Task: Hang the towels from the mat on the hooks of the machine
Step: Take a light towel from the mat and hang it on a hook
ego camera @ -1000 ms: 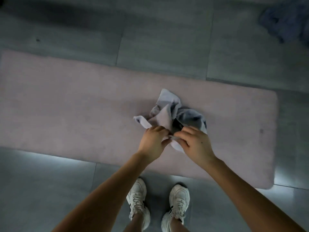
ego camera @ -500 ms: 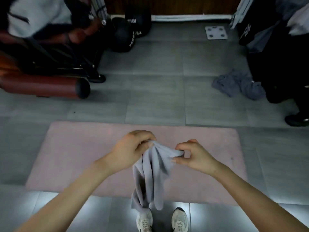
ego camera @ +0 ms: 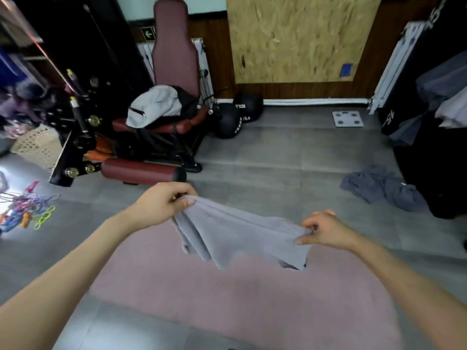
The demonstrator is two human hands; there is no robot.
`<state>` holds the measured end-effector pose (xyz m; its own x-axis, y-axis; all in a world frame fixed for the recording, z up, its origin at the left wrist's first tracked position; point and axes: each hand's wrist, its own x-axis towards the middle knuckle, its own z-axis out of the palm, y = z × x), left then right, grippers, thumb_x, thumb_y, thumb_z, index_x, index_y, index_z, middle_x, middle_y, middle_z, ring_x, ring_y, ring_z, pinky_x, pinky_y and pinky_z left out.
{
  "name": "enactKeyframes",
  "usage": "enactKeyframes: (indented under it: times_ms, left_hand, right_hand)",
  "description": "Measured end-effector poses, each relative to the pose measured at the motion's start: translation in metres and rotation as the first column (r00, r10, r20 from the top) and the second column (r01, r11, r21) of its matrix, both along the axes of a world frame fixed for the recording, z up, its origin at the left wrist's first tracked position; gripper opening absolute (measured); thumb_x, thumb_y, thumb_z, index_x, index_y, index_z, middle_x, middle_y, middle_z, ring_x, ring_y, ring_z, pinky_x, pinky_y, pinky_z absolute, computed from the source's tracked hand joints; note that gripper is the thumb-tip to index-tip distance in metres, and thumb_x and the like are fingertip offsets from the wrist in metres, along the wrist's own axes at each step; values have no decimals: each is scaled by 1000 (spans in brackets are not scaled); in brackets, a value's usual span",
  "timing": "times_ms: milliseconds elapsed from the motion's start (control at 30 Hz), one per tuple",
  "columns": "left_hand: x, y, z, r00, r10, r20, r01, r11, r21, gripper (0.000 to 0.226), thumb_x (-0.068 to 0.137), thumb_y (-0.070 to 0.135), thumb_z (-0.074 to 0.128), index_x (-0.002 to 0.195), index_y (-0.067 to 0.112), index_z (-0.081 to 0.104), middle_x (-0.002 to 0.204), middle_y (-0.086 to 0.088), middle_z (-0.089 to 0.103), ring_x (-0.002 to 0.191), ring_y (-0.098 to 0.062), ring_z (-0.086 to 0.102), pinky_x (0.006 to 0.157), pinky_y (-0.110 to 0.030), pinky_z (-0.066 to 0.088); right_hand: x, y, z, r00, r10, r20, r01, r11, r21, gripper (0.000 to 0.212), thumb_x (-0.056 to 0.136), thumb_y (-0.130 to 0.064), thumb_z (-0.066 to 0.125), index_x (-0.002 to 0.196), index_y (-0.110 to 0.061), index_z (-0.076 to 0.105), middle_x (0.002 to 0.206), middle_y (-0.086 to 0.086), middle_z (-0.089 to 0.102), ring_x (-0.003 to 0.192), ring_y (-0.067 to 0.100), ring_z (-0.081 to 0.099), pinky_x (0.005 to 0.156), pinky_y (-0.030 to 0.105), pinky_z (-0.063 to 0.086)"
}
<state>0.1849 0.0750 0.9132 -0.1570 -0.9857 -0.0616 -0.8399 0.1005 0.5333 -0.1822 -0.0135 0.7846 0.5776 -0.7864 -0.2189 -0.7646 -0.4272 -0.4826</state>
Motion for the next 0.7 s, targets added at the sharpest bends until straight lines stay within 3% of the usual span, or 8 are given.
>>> enactKeyframes:
  times_ms: [100, 200, 267, 367, 433, 533, 633, 700]
  left_hand:
    - [19, 4, 1, 985, 159, 66, -158, 987, -25, 20, 90, 19, 60, 76, 33, 60, 73, 9, 63, 74, -10, 58, 68, -19, 42]
    - [37, 7, 0, 919, 395, -10, -395, 918, -33, 12, 84, 18, 66, 75, 24, 63, 74, 1, 63, 73, -17, 55, 67, -25, 41]
    - [36, 7, 0, 883, 466, -56, -468, 882, -48, 8, 81, 20, 70, 79, 22, 63, 71, -1, 62, 68, -17, 54, 61, -23, 40]
    - [8, 2, 10, 924, 378, -56, -382, 922, -70, 15, 79, 21, 73, 90, 23, 64, 65, 2, 62, 58, -6, 53, 55, -15, 39]
    - [-20, -4, 18, 961, 260, -88, -267, 961, -71, 22, 77, 21, 75, 96, 24, 64, 61, 4, 63, 54, -1, 54, 53, -10, 38]
    - [-58, -11, 27, 973, 122, -197, -140, 987, -79, 33, 76, 19, 77, 107, 21, 65, 60, 4, 62, 50, 2, 51, 57, -12, 38]
    - [-81, -17, 34, 953, 25, -300, -55, 994, -95, 46, 75, 20, 77, 118, 24, 61, 58, 6, 56, 47, 3, 46, 61, -20, 39]
    - [-87, -21, 39, 941, -11, -338, -26, 994, -107, 40, 77, 21, 76, 114, 28, 62, 59, 5, 54, 48, 3, 44, 63, -23, 38]
  right_hand:
    - [-15, -6, 24, 998, 23, -66, -28, 997, -76, 24, 65, -63, 70, 60, -46, 54, 62, -14, 55, 68, -2, 44, 69, 22, 25]
    - [-27, -11, 51, 992, -99, -83, 88, 988, -125, 15, 74, -48, 72, 68, -43, 59, 55, -18, 54, 67, -1, 48, 73, 25, 29]
    - [-24, -11, 70, 980, -199, 4, 198, 970, -141, 23, 76, -44, 72, 60, -40, 55, 49, -18, 54, 59, -3, 48, 69, 26, 31]
    - [2, 0, 99, 945, -260, 199, 291, 946, -143, 29, 77, -33, 71, 54, -33, 54, 48, -15, 53, 52, -1, 47, 60, 23, 32]
    - [27, 10, 121, 911, -275, 306, 327, 935, -135, 22, 79, -30, 69, 60, -28, 59, 54, -11, 55, 54, 1, 47, 57, 22, 34]
    - [63, 23, 151, 921, -200, 334, 276, 941, -198, 15, 83, -27, 65, 71, -18, 66, 66, -6, 60, 61, 6, 50, 56, 15, 34]
    - [90, 35, 173, 958, -39, 283, 114, 961, -253, 14, 88, -23, 60, 85, -11, 68, 83, -1, 64, 76, 14, 54, 67, 24, 36]
    - [99, 39, 184, 960, 23, 280, 51, 966, -253, 15, 90, -23, 58, 93, -12, 68, 87, -4, 60, 79, 12, 52, 70, 24, 36]
